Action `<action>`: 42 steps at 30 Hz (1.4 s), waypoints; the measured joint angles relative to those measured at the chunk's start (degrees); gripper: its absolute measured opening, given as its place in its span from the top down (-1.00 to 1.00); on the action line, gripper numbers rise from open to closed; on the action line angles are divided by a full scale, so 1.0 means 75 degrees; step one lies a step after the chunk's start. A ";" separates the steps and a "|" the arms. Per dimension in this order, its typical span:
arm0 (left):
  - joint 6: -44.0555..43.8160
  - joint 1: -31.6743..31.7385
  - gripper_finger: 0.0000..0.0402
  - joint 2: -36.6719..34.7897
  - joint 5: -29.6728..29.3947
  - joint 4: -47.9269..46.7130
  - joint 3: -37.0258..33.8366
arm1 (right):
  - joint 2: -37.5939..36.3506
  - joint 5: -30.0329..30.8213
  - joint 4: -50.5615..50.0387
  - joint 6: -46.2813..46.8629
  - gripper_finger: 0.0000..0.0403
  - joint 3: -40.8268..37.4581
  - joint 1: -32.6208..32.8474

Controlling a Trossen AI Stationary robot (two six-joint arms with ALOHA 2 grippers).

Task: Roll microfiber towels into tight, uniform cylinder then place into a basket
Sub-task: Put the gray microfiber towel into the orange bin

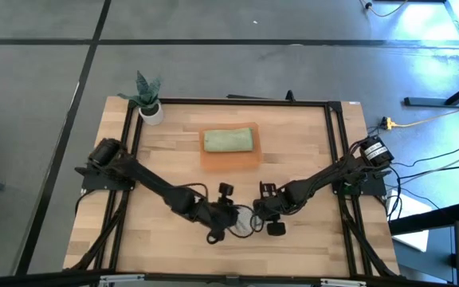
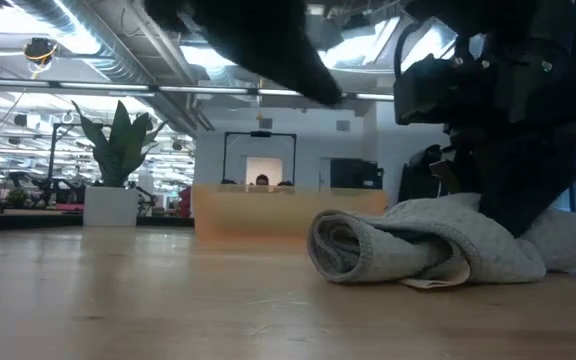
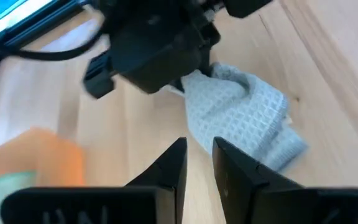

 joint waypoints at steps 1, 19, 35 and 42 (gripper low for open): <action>-0.0188 -0.0072 0.66 -0.0152 -0.0165 -0.0262 0.0006 | 0.0009 -0.0008 -0.0064 -0.0060 0.59 0.0081 -0.0023; -0.2662 -0.1571 0.66 -0.1906 -0.1683 -0.3933 0.0006 | -0.0012 0.1240 -0.2150 -0.1842 0.58 0.2988 -0.1367; -0.4097 -0.2415 0.66 -0.2122 -0.2077 -0.5059 -0.0001 | -0.0011 0.3178 -0.1237 -0.3698 0.58 0.4267 -0.3370; -0.4607 -0.2369 0.66 -0.2122 -0.2086 -0.5588 -0.0003 | 0.0006 0.2988 0.0479 -0.4062 0.58 0.3021 -0.4043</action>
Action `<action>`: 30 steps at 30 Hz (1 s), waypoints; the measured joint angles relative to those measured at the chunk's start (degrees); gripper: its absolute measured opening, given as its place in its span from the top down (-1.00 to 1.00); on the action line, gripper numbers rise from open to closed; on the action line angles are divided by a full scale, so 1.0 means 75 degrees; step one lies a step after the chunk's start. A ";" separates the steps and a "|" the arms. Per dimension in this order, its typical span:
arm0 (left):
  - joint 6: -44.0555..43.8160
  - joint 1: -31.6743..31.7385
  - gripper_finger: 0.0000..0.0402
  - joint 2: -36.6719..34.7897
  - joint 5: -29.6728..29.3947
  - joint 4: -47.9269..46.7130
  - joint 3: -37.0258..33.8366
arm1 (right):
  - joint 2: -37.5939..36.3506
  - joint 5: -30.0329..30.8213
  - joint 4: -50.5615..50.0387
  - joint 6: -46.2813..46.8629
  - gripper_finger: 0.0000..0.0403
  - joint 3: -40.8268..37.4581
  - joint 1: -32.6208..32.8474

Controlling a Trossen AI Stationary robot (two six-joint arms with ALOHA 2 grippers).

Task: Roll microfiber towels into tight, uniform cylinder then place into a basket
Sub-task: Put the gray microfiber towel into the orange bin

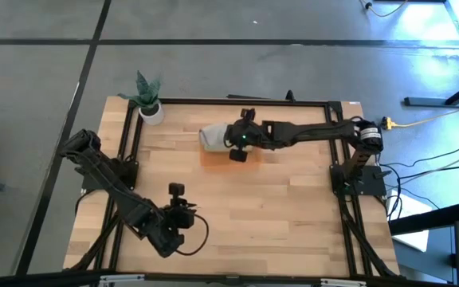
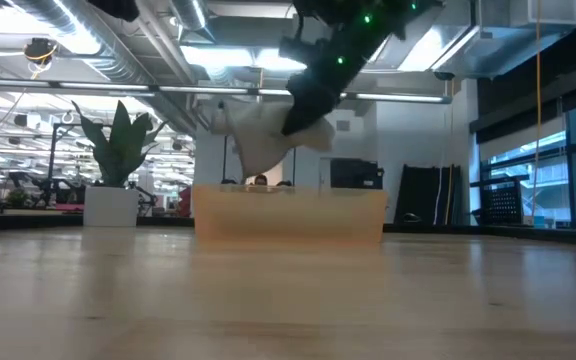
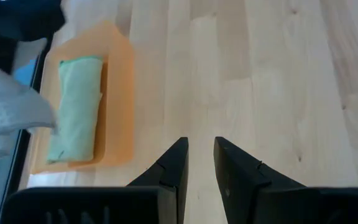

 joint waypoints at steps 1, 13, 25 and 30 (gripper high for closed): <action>-0.0054 0.0013 0.66 0.0000 -0.0001 -0.0060 0.0000 | 0.0000 -0.0211 0.0213 0.0003 0.58 -0.0143 -0.0036; -0.0427 0.0425 0.66 0.0000 -0.0457 -0.0270 0.0000 | 0.0006 -0.1247 0.1789 -0.0291 0.58 -0.1705 -0.0055; -0.0421 0.0664 0.66 0.0003 -0.0454 -0.0311 0.0001 | 0.0048 -0.1232 0.3093 0.0035 0.58 -0.2143 -0.0076; -0.0419 0.0686 0.66 0.0005 -0.0451 -0.0330 0.0000 | 0.0596 -0.1221 0.3245 0.0160 0.58 -0.2154 -0.0081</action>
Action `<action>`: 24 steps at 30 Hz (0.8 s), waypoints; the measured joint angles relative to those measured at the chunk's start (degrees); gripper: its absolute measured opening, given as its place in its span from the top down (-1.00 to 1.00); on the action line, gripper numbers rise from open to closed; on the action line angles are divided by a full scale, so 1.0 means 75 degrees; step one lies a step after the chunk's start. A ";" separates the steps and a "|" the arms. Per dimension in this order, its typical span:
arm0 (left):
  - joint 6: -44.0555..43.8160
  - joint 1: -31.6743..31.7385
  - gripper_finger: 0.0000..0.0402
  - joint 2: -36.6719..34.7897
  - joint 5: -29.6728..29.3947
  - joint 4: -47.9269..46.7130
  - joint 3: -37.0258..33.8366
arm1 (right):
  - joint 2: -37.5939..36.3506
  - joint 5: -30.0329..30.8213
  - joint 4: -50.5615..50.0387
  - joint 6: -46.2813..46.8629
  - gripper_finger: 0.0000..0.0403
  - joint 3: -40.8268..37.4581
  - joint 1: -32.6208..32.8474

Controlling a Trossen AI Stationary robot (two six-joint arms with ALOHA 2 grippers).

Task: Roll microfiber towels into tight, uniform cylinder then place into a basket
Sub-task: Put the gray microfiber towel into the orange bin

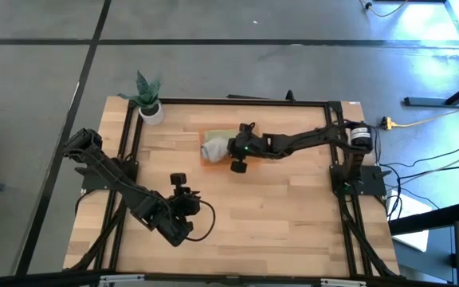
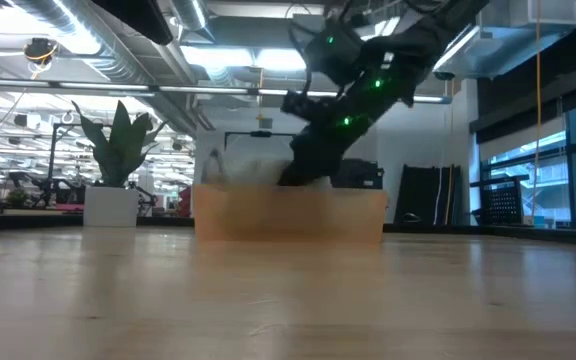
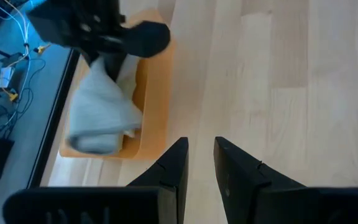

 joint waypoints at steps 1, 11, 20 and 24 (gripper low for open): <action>-0.0001 0.0000 0.66 0.0001 0.0000 -0.0004 0.0000 | 0.0113 0.0001 0.0007 -0.0020 0.58 -0.0001 0.0000; 0.0001 -0.0003 0.66 0.0004 0.0102 -0.0054 0.0000 | 0.0444 -0.0318 -0.0224 -0.0107 0.58 0.0057 -0.0007; 0.0001 -0.0001 0.66 0.0004 0.0114 -0.0054 0.0000 | 0.0444 -0.0801 -0.0453 -0.0113 0.52 0.0057 -0.0192; 0.0001 0.0000 0.66 0.0004 0.0117 -0.0053 0.0000 | 0.0444 -0.0861 -0.0456 -0.0122 0.43 0.0057 -0.0192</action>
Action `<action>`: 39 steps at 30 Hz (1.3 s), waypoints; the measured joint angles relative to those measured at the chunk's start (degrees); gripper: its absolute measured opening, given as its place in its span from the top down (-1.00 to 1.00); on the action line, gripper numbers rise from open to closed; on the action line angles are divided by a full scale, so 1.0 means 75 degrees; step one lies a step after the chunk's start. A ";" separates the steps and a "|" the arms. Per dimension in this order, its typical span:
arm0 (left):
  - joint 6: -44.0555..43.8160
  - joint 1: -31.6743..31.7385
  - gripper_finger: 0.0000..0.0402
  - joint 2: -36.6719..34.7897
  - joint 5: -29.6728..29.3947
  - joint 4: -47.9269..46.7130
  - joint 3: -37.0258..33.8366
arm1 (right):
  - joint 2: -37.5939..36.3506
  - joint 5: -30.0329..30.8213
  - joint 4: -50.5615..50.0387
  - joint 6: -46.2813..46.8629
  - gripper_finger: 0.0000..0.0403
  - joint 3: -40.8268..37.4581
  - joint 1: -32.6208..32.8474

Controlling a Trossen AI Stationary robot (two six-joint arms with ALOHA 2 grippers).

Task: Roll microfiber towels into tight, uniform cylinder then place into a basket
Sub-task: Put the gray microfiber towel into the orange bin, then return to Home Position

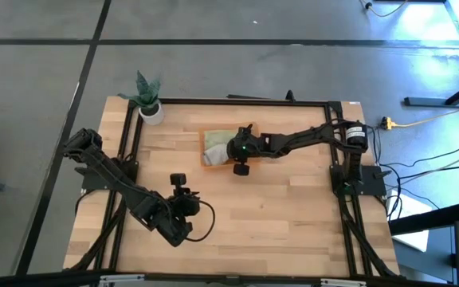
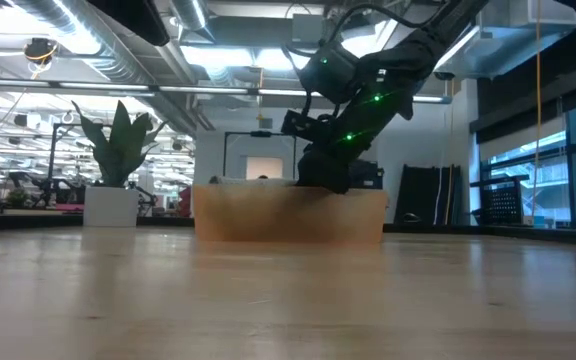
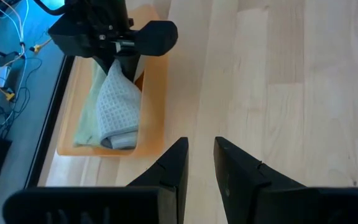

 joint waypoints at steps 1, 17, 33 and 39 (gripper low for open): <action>0.0000 0.0000 0.66 0.0000 0.0000 0.0002 0.0000 | 0.0000 -0.0001 0.0001 0.0000 0.41 0.0000 0.0000; -0.0019 0.0000 0.66 0.0000 0.0009 0.0002 0.0000 | -0.0002 0.0366 0.0003 0.0102 -0.14 0.0009 0.0003; -0.0201 -0.0003 0.66 0.0000 0.0608 0.0031 0.0000 | -0.0309 0.0402 -0.3445 0.0852 -0.21 0.1856 0.0236; -0.0201 -0.0020 0.66 0.0000 0.0641 0.0031 0.0000 | -0.0309 -0.0075 -0.4739 0.1397 -0.21 0.2443 0.0456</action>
